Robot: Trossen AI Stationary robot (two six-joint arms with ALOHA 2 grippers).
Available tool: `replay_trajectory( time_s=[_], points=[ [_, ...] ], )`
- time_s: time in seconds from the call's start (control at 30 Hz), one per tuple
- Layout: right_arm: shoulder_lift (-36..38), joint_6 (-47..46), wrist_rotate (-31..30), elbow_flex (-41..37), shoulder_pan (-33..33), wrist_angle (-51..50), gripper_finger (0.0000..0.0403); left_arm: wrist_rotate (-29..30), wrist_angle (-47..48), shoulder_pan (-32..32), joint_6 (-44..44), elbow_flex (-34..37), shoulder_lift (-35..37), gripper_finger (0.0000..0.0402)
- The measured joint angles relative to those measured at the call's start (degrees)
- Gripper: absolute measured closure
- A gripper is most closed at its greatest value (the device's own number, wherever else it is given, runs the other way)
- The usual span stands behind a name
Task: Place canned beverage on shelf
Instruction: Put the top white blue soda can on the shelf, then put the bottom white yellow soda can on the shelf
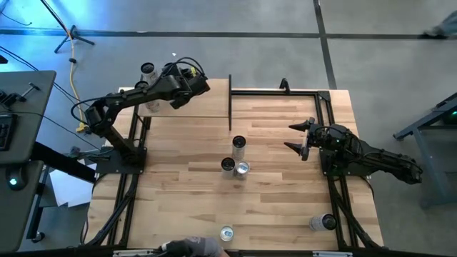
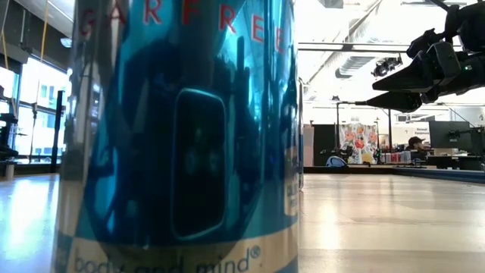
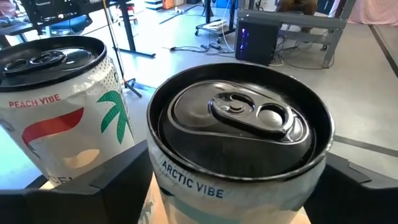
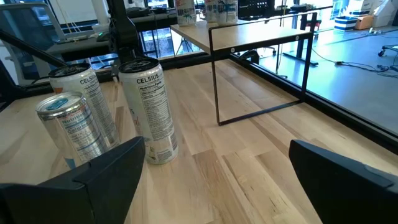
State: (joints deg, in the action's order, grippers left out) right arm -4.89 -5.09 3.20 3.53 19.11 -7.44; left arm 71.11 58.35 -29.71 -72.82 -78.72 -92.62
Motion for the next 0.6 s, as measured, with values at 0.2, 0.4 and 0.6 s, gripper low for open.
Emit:
replay_trajectory(
  time_s=[0.2,0.4,0.6],
  points=[
    [0.0,0.0,0.0,0.0,0.0,0.0,0.0016,0.0,0.0,2.0,0.0,0.0,0.0,0.0035],
    [0.0,0.0,0.0,0.0,0.0,0.0,0.0016,0.0,2.1,4.3,-1.4,-0.1,0.0,0.0004],
    [0.0,0.0,0.0,0.0,0.0,0.0,0.0016,-0.3,7.6,8.1,-7.1,-0.1,0.2,0.0002]
  ],
)
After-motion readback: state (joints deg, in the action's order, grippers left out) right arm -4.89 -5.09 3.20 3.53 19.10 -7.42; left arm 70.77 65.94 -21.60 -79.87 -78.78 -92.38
